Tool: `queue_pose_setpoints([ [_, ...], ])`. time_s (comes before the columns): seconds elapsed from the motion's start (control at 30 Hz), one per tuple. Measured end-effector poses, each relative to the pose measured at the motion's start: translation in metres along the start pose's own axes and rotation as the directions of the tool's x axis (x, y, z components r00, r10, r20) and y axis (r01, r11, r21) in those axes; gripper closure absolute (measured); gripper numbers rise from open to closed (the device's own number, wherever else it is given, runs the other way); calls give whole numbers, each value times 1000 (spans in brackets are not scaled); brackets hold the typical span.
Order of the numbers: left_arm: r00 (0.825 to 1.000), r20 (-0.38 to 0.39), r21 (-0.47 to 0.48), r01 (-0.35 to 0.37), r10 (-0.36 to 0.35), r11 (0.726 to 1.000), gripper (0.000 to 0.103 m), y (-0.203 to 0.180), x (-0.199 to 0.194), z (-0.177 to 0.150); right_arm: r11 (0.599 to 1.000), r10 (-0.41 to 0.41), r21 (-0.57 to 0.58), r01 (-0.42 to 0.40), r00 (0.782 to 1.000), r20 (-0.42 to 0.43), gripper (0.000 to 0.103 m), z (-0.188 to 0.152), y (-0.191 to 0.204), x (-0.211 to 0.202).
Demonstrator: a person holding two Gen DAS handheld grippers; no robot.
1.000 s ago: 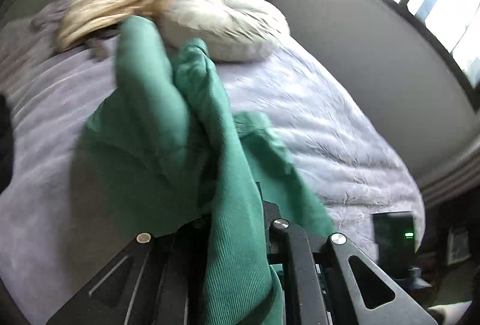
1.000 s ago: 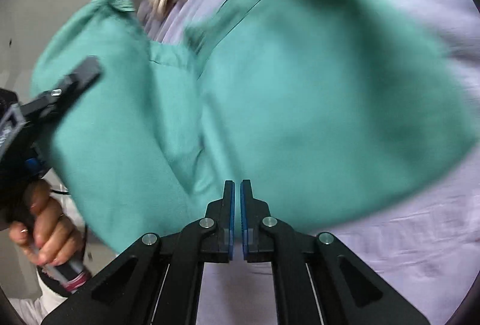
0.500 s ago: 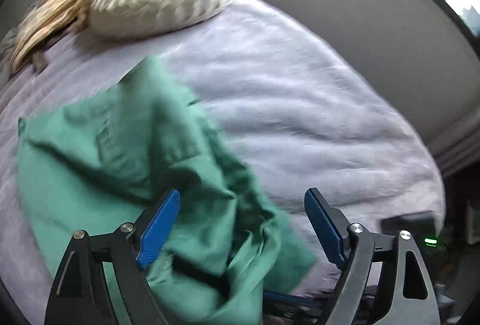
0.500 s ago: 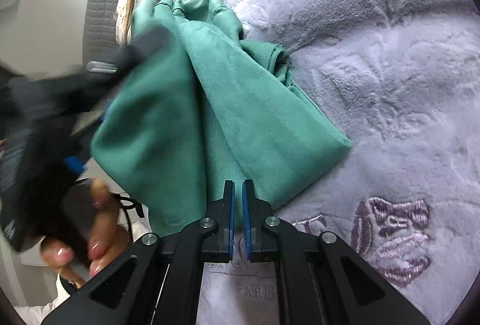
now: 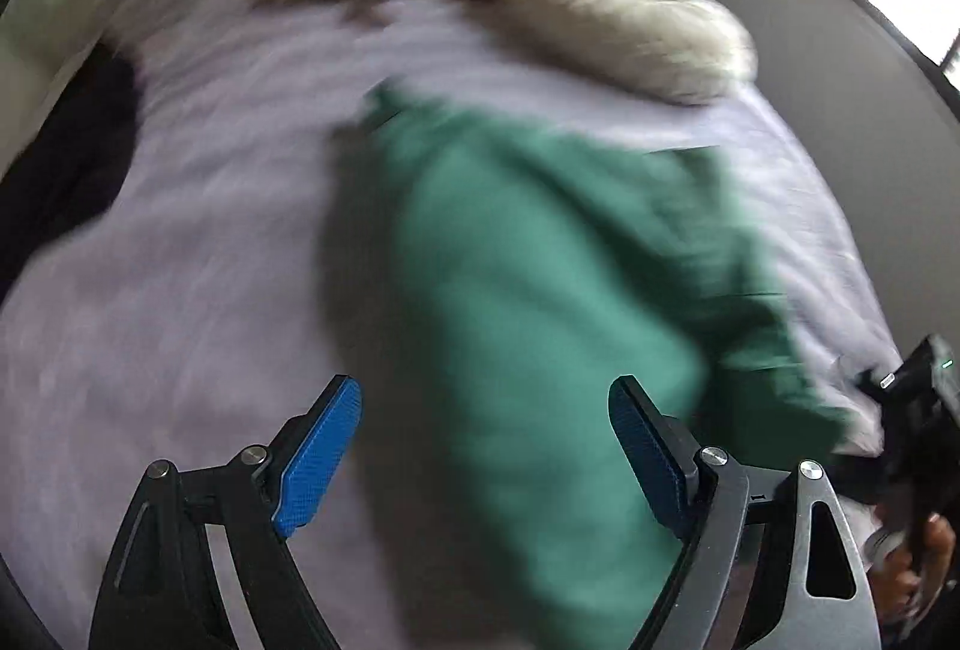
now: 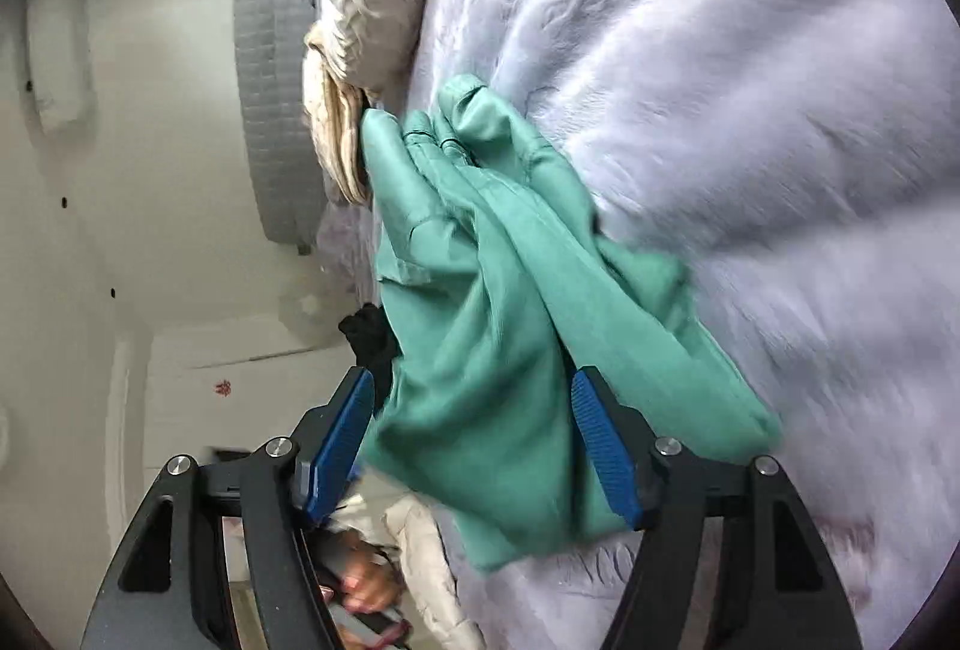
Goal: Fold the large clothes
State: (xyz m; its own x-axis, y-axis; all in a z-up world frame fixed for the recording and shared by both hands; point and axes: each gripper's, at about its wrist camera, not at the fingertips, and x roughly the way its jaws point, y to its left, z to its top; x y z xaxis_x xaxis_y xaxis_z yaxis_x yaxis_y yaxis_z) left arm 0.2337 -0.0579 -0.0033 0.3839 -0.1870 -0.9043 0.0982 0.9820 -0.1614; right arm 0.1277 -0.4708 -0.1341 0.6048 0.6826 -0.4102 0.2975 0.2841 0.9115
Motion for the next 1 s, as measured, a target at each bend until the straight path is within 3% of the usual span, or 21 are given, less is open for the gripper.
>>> queue_pose_setpoints([
  [0.13,998,-69,-93,-16,10,996,17,29,23,-12,988,-104,-124,94,992,-76,30,26,27,43],
  [0.2,998,-68,-97,-7,0,995,17,26,28,-15,969,-182,-187,158,976,-119,55,34,42,66],
  [0.23,998,-66,-94,-8,2,995,17,25,29,-14,961,-207,-211,178,970,-124,92,32,48,72],
  [0.27,998,-64,-87,-11,5,996,17,22,29,-14,957,-223,-219,191,966,-130,95,31,51,76],
  [0.33,998,-57,-65,-2,-1,998,17,16,23,-16,965,-179,-217,150,976,-121,96,27,56,69],
  [0.43,998,-58,-13,5,-6,1000,17,3,23,-16,975,-127,-188,118,991,-36,96,28,49,41],
  [0.57,997,-77,19,-4,6,1000,17,-4,30,-18,959,-268,-105,263,962,-44,95,38,3,29],
  [0.63,997,-76,25,-2,4,1000,17,-5,25,-20,958,-271,-109,265,962,-39,88,31,6,19],
  [0.77,997,-80,57,10,-5,998,17,-4,8,-28,898,-342,-280,339,939,38,57,13,53,-5],
  [0.83,997,-80,65,17,-12,998,17,-5,1,-31,864,-330,-389,319,943,39,55,-2,77,-13],
  [0.9,995,-89,69,43,-37,997,17,-12,-2,-37,839,-333,-461,290,943,-14,54,-13,94,-5],
  [0.97,994,-102,88,49,-40,995,17,-19,-1,-43,801,-397,-511,312,916,-64,57,-21,99,12],
  [1.0,993,-110,101,48,-37,994,17,-23,0,-47,770,-453,-533,350,888,-71,68,-27,96,19],
])
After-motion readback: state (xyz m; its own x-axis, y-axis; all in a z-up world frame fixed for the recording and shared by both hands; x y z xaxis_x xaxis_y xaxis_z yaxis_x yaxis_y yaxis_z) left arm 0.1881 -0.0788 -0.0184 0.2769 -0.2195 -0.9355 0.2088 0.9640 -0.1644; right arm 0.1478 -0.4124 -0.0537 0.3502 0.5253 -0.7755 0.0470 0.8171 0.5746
